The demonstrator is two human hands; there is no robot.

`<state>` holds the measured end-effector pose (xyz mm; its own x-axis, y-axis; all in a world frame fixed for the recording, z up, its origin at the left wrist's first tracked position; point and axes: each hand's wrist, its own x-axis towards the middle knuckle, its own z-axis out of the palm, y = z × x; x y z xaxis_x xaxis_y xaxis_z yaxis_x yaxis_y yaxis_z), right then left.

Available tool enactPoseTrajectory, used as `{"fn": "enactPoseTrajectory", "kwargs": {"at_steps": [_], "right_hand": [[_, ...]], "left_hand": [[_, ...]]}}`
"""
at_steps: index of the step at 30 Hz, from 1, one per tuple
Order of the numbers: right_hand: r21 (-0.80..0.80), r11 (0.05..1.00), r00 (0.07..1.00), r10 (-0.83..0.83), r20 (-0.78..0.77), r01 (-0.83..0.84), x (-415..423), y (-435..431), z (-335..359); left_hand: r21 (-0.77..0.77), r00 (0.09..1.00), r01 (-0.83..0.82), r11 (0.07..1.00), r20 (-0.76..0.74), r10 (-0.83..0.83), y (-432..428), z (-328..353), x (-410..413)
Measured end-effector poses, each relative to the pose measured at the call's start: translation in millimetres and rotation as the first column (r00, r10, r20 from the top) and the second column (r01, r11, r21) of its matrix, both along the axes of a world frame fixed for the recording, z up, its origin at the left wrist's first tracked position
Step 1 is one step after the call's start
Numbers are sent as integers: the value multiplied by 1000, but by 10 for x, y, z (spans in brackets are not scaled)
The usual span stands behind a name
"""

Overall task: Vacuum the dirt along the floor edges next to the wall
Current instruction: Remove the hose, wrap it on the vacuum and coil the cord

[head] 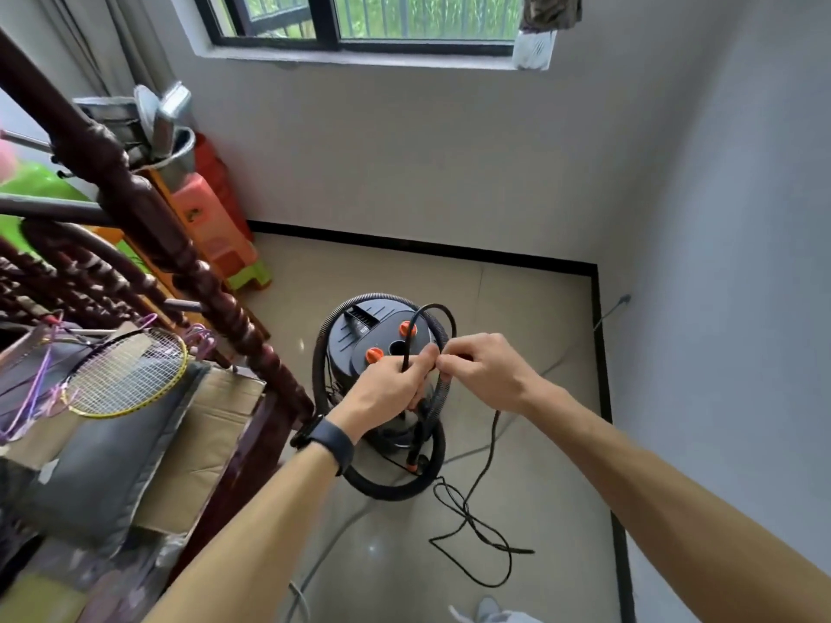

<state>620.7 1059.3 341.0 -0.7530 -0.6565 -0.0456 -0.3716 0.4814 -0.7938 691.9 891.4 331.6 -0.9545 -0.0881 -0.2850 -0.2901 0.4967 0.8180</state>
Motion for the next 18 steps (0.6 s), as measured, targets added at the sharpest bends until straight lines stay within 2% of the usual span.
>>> {"fn": "enactPoseTrajectory", "kwargs": {"at_steps": [2, 4, 5, 6, 8, 10, 11, 12, 13, 15, 17, 18], "right_hand": [[-14, 999, 998, 38, 57, -37, -76, 100, -53], [-37, 995, 972, 93, 215, -87, -111, 211, -170], [-37, 995, 952, 98, 289, -91, -133, 274, -256], [-16, 996, 938, 84, 337, -84, -168, 348, -355], [83, 995, 929, 14, 369, -48, -232, 527, -559], [195, 980, 924, -113, 365, 43, -242, 720, -775], [237, 966, 924, -177, 338, 99, -223, 811, -896], [267, 950, 930, -235, 282, 159, -191, 876, -997], [277, 934, 936, -287, 204, 226, -163, 908, -1089], [228, 905, 918, -386, 89, 359, -95, 837, -1123], [146, 906, 913, -407, 39, 398, -33, 580, -949], [95, 923, 926, -376, 27, 372, -8, 421, -808]], "left_hand": [[-55, 998, -44, 998, -51, 41, -94, 84, 5], [152, 982, -162, 975, -75, 175, -193, 218, -20], [293, 959, -255, 921, -48, 281, -262, 276, -22], [442, 922, -345, 828, -6, 387, -357, 315, -17], [715, 843, -418, 561, 74, 533, -608, 359, 7], [840, 774, -426, 335, 146, 616, -900, 382, 34], [855, 745, -438, 279, 172, 645, -1020, 387, 51], [842, 716, -468, 268, 183, 673, -1113, 359, 63], [806, 693, -508, 305, 172, 700, -1159, 326, 81], [625, 687, -597, 503, 73, 723, -1115, 244, 109], [323, 777, -588, 742, -30, 629, -906, 177, 137], [188, 837, -531, 826, -35, 546, -766, 144, 138]]}}
